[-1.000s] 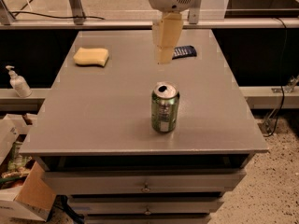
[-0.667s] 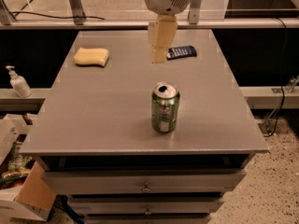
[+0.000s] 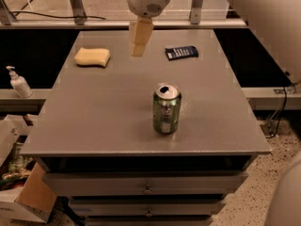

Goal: Move sponge near rxbar blueberry

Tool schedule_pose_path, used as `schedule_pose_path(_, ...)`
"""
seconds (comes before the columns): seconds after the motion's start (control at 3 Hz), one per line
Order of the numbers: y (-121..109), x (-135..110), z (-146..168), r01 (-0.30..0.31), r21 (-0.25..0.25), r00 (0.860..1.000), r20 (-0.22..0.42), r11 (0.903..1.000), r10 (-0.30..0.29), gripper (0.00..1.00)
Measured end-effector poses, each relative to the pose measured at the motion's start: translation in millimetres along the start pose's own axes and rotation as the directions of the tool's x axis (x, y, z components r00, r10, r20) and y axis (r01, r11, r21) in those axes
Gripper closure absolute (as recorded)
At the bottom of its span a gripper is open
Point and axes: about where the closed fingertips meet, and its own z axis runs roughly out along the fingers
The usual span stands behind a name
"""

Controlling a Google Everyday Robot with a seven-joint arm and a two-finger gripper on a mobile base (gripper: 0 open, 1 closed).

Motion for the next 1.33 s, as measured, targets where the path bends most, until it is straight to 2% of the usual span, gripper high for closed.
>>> schedule_pose_path(0.33, -15.6, 5.8, 45.2, -0.066, 0.001, 0.998, 0.01, 0.9978, 0.066, 0.0)
schedule_pose_path(0.67, -23.9, 7.4, 78.5, -0.149, 0.005, 0.989, 0.015, 0.9889, 0.148, 0.0)
schedule_pose_path(1.0, -31.3, -0.5, 102.2, -0.228, 0.005, 0.973, 0.038, 0.9736, 0.228, 0.0)
schedule_pose_path(1.33, -31.0, -2.1, 107.0, -0.224, -0.001, 0.973, 0.05, 0.9747, 0.223, 0.0)
